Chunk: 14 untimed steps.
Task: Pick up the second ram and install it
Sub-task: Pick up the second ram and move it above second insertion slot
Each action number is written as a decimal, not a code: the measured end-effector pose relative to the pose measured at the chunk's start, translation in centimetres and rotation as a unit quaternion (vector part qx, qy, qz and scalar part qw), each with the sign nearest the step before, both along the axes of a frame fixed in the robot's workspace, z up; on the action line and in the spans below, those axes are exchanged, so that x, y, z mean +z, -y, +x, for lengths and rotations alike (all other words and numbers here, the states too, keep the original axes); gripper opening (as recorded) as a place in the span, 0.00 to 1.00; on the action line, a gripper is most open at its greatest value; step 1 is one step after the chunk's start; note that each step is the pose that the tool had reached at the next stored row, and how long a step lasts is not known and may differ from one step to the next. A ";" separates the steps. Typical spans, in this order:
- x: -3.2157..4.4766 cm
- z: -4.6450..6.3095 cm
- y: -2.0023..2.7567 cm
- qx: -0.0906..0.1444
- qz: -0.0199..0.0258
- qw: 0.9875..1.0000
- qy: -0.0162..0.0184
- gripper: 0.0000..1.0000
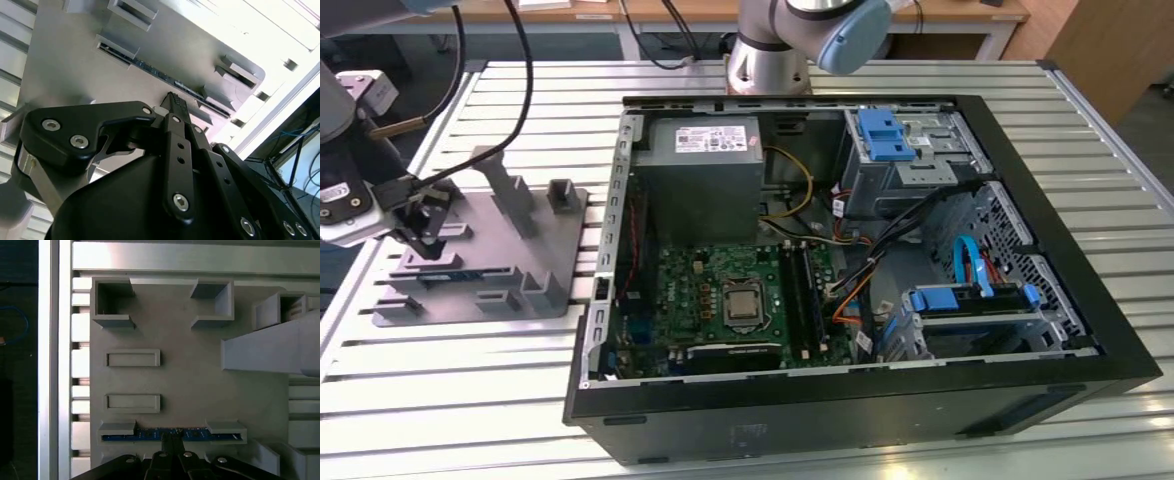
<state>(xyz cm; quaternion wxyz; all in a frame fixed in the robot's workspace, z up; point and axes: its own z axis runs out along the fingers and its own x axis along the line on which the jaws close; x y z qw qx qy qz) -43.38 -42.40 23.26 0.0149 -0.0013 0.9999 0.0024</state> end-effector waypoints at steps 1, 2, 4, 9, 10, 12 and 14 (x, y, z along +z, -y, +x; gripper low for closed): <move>0.00 0.0 0.00 0.009 0.000 1.000 0.000 0.10; 0.00 0.0 0.00 0.018 0.000 1.000 0.000 0.10; -0.01 0.0 0.00 0.037 0.000 0.999 0.000 0.10; -0.02 0.0 0.00 0.082 0.000 0.997 0.000 0.10; -0.02 0.0 0.00 0.091 0.000 0.996 0.000 0.10; -0.02 0.0 0.00 0.109 0.000 0.994 0.000 0.10; -0.03 0.0 0.00 0.127 0.000 0.992 0.000 0.10</move>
